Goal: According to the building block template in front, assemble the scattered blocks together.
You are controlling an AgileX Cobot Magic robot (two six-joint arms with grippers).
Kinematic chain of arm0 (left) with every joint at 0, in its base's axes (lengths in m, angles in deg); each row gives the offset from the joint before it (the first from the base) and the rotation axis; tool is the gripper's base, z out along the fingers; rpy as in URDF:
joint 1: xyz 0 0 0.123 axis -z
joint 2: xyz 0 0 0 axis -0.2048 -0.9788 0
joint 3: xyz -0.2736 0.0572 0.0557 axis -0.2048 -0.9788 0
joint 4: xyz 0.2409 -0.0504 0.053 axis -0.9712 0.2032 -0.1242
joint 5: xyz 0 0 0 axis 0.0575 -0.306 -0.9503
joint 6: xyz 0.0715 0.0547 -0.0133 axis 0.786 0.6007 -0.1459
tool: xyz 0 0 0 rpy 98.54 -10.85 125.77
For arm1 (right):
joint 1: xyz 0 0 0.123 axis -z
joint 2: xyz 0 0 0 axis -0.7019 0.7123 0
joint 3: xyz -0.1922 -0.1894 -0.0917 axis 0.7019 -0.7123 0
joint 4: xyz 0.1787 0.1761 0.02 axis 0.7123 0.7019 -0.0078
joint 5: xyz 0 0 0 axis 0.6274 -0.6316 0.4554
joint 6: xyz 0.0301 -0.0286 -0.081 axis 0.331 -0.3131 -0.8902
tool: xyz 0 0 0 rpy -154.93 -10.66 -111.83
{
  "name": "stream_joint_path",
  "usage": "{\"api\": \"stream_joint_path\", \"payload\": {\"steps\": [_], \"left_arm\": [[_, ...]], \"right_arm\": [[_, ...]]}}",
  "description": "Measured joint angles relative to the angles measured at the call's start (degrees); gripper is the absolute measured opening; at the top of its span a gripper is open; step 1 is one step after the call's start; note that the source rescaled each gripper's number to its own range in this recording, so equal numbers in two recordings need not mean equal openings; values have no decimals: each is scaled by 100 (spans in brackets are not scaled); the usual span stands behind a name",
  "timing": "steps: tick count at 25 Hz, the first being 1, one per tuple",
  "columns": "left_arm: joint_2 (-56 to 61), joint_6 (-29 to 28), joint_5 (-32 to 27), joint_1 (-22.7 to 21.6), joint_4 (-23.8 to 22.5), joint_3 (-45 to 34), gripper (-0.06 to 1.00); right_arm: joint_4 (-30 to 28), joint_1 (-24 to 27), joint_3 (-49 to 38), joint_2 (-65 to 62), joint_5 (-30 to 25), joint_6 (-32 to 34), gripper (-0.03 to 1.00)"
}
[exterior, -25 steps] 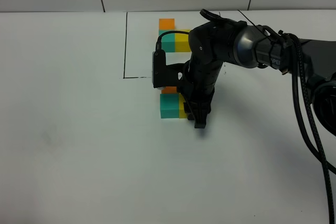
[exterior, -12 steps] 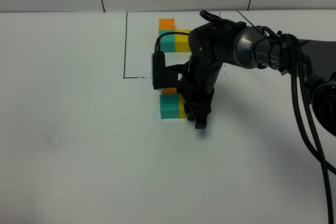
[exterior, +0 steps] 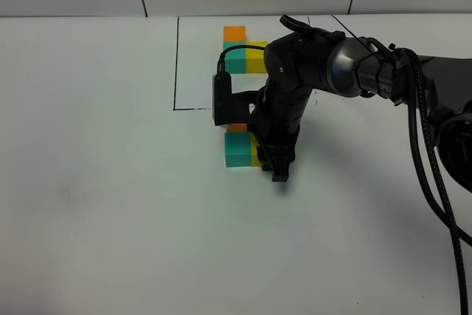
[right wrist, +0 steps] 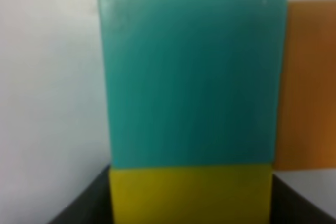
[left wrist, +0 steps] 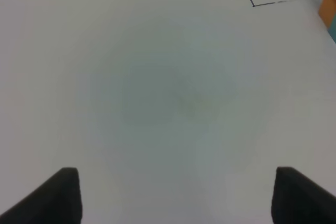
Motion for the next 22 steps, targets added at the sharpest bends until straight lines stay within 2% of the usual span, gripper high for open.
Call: {"api": "stream_joint_path", "payload": {"steps": [6,9,12,16,19,22], "left_arm": [[0,0,0,0,0,0,69],[0,0,0,0,0,0,69],[0,0,0,0,0,0,69],[0,0,0,0,0,0,69],[0,0,0,0,0,0,69],[0,0,0,0,0,0,69]], "right_arm": [[-162,0,-6,-389,-182,481,70],[-180,57,-6,-687,-429,950,88],[-99,332,-6,-929,-737,1588,96],[305,1090,-118,-1120,-937,2486,99],[524,1728,-435,-1295,-839,3007,99],[580,2328,-1002,-1656,-443,3316,99]]}}
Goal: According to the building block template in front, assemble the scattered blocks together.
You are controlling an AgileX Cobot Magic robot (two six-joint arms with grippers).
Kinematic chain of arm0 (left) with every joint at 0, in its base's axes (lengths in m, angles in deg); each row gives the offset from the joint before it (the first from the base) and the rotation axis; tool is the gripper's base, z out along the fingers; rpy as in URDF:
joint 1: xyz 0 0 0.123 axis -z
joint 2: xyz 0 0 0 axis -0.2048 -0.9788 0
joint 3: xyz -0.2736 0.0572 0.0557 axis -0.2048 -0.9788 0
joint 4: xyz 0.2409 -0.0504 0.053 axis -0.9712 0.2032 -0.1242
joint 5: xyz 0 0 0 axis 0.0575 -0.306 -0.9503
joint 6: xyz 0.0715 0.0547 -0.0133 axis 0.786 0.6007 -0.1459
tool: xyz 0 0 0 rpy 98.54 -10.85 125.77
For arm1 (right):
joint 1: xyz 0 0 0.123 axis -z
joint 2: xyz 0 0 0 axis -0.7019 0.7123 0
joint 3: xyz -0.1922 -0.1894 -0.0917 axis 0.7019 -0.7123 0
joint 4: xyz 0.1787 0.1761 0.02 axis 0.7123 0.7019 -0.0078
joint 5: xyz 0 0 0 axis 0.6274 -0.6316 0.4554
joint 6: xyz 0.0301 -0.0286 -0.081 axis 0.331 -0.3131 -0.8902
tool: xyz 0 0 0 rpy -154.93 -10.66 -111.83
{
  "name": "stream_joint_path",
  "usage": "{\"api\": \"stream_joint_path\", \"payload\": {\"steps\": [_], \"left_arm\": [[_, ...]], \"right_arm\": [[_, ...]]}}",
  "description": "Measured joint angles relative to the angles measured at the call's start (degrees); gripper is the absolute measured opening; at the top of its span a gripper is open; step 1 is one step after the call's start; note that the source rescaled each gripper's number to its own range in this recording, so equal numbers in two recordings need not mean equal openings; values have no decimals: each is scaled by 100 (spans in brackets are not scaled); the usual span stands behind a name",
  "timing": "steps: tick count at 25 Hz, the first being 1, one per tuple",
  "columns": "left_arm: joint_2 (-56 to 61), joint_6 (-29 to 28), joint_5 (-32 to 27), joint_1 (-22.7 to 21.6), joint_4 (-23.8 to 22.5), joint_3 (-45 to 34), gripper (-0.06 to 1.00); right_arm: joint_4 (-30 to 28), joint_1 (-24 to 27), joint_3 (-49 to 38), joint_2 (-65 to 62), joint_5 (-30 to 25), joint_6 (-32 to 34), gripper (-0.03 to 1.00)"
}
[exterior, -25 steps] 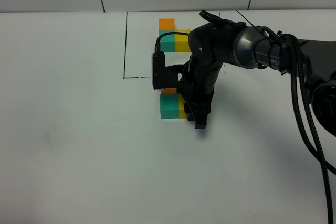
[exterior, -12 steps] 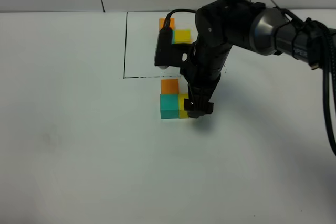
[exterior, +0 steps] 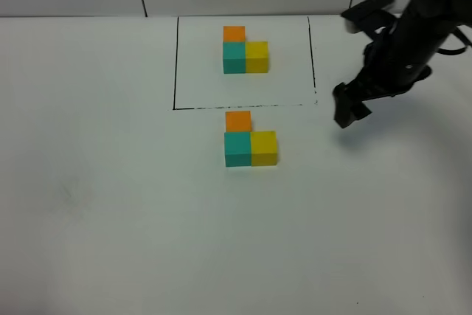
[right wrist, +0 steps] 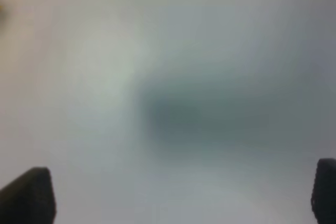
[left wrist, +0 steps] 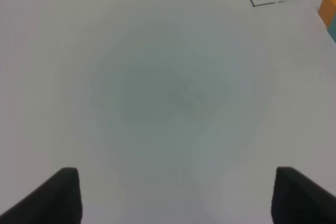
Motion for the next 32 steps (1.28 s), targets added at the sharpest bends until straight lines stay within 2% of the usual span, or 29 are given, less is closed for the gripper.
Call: {"api": "stream_joint_path", "payload": {"steps": [3,6,13,17,26,29,32], "left_arm": [[0,-11,5,0,0,0,69],[0,-11,0,0,0,0,69],[0,-5,0,0,0,0,69],[0,-5,5,0,0,0,69],[0,-5,5,0,0,0,69],[0,-5,5,0,0,0,69],[0,-5,5,0,0,0,69]], "right_arm": [[59,597,-548,-448,350,181,99],[86,1218,-1015,-908,442,286,99],[73,2047,-2024,-2171,540,357,99],[-27,2247,-2572,-3133,551,569,99],[12,2275,-3789,-5046,417,689,99],[56,2170,-4175,-5770,351,766,99],[71,1975,-4390,-6444,-12,958,99]]}}
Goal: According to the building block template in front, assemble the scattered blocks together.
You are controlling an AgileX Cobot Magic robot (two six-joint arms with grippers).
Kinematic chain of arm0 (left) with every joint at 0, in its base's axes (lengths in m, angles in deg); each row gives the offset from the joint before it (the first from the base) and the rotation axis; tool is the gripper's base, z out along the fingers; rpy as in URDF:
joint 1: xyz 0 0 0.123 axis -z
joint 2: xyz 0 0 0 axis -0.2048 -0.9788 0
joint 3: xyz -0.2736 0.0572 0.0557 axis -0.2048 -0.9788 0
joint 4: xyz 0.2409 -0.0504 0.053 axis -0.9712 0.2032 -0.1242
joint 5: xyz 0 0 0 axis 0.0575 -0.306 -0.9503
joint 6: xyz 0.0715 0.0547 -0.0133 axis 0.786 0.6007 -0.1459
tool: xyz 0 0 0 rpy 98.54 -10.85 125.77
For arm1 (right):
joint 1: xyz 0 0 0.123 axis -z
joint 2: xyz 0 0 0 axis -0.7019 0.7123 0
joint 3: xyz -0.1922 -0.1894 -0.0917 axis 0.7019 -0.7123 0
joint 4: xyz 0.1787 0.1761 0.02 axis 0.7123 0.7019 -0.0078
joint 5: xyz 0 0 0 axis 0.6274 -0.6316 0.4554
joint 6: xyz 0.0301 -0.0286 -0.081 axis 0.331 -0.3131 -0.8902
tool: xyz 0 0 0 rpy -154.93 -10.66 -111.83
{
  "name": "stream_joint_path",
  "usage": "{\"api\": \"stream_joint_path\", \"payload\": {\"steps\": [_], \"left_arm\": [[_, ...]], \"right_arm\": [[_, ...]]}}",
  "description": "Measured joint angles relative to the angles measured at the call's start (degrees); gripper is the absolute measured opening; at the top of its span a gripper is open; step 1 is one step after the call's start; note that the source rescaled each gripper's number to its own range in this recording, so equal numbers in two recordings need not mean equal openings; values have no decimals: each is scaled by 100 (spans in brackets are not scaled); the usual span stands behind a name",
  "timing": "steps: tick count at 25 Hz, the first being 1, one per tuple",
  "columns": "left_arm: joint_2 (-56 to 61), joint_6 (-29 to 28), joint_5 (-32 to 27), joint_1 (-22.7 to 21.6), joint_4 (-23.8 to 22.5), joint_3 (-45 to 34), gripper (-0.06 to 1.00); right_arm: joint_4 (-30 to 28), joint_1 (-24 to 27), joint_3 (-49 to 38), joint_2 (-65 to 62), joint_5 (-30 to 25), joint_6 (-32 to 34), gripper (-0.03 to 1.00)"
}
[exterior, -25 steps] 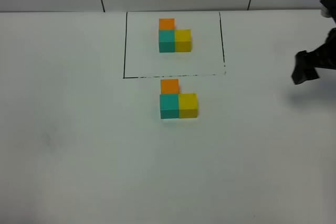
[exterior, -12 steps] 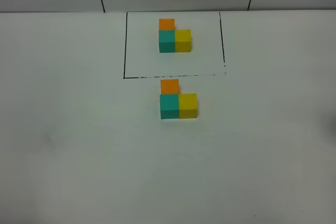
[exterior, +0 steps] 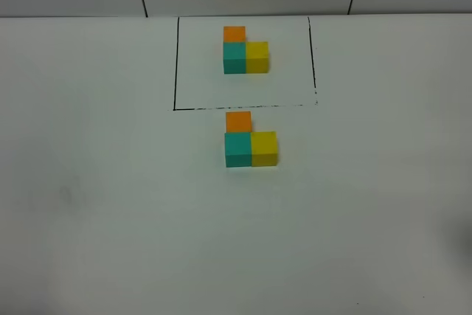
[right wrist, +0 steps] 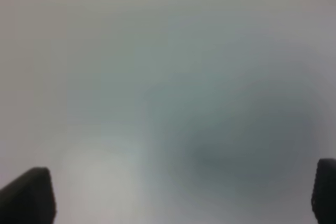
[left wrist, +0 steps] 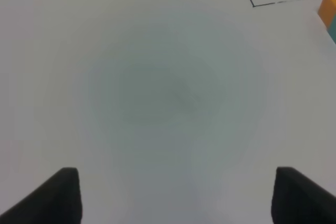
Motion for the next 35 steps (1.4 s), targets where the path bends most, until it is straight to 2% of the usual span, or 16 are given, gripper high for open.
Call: {"api": "stream_joint_path", "payload": {"steps": [5,13,25,35], "left_arm": [[0,0,0,0,0,0,69],[0,0,0,0,0,0,69],[0,0,0,0,0,0,69],[0,5,0,0,0,0,69]], "right_arm": [[-10,-321,-271,-977,-449,423,99],[-181,-737,-765,-2371,-671,754,99],[-152,-826,-965,-3997,-832,814,99],[-189,-883,-969,-4750,-840,916,99]]}}
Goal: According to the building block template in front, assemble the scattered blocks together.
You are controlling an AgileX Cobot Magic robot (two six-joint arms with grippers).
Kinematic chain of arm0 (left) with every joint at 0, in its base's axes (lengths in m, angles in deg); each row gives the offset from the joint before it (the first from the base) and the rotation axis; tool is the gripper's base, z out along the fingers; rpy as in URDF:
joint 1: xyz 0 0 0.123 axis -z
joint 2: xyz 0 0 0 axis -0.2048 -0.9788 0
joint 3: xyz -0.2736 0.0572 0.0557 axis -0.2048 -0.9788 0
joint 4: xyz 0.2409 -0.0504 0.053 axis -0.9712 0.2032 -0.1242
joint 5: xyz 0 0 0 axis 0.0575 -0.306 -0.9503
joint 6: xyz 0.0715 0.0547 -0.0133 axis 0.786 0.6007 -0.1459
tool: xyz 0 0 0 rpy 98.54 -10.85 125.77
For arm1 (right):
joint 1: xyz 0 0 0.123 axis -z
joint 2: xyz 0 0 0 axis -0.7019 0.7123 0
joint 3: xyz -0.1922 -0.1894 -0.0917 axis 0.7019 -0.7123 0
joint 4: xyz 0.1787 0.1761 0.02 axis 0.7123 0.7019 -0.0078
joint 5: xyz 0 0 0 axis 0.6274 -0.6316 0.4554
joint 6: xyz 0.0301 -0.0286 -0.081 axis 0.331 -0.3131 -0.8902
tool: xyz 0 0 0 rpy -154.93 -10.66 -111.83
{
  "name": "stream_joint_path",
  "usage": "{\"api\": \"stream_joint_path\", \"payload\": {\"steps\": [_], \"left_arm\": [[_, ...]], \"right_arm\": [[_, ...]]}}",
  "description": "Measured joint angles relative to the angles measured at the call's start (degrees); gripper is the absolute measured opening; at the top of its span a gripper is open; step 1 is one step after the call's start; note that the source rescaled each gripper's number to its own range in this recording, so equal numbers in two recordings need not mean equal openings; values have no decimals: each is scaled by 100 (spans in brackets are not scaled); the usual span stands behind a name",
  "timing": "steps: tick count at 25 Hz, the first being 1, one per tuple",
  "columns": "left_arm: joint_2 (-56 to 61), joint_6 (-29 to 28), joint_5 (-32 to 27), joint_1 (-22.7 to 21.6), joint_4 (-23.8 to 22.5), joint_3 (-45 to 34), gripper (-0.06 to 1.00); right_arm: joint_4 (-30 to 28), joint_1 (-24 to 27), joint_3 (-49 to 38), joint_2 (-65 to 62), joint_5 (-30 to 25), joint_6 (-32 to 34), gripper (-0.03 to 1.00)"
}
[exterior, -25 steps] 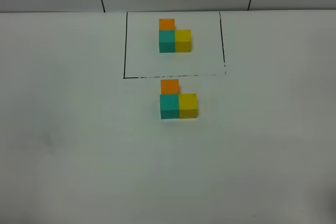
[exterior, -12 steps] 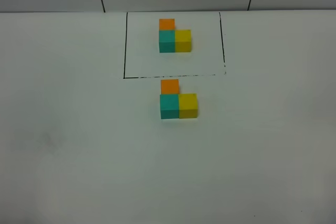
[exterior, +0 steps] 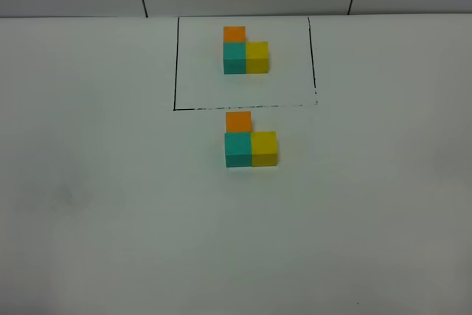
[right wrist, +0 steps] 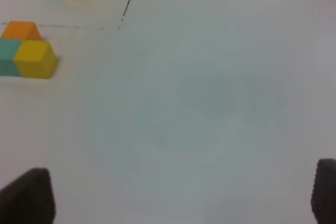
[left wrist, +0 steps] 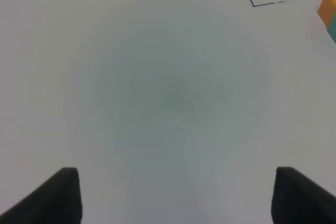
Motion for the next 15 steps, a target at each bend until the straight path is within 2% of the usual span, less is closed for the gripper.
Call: {"api": "stream_joint_path", "payload": {"steps": [7,15], "left_arm": [[0,0,0,0,0,0,69],[0,0,0,0,0,0,69]], "right_arm": [[-12,0,0,0,0,54,97],[-12,0,0,0,0,61,85]]}}
